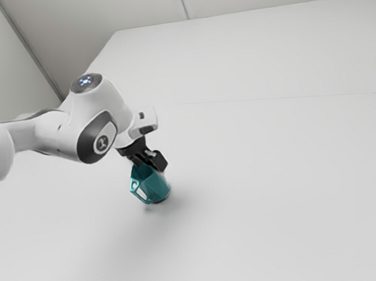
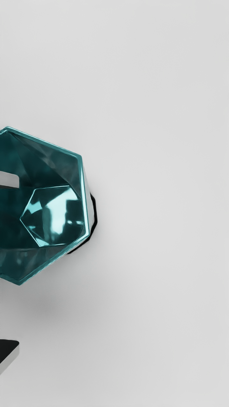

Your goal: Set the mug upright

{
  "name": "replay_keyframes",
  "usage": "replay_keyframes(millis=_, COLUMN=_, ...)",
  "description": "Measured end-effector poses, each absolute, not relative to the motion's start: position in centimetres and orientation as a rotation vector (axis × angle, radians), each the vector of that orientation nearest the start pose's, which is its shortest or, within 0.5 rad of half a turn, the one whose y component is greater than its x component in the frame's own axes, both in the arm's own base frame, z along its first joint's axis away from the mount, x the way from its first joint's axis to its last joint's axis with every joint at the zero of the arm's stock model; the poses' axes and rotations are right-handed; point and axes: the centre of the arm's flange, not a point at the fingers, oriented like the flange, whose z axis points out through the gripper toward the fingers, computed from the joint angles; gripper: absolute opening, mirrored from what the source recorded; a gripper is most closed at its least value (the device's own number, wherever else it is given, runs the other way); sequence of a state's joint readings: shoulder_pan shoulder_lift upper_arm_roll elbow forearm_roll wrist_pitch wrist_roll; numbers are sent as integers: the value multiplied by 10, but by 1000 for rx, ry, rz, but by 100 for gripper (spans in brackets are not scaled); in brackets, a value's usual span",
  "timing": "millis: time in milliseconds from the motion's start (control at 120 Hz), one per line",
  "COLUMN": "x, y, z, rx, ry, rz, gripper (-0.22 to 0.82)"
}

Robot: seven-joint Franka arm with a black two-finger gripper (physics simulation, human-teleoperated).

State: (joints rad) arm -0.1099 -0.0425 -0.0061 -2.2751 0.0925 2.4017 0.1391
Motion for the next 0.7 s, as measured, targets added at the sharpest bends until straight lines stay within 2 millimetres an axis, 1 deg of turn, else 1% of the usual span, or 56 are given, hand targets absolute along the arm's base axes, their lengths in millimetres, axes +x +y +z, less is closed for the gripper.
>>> replay_keyframes(millis=142, x=517, y=-64, z=424, rx=-3013, ry=492, rz=-278, gripper=56)
replay_keyframes(millis=258, x=531, y=-68, z=478, rx=-3005, ry=491, rz=-309, gripper=58)
replay_keyframes(millis=350, x=539, y=-64, z=508, rx=-3003, ry=486, rz=-282, gripper=59)
replay_keyframes(millis=483, x=547, y=-53, z=546, rx=-3007, ry=464, rz=-218, gripper=60)
replay_keyframes(millis=592, x=553, y=-38, z=564, rx=-3018, ry=429, rz=-148, gripper=60)
replay_keyframes(millis=700, x=553, y=-30, z=571, rx=-3029, ry=410, rz=-72, gripper=60)
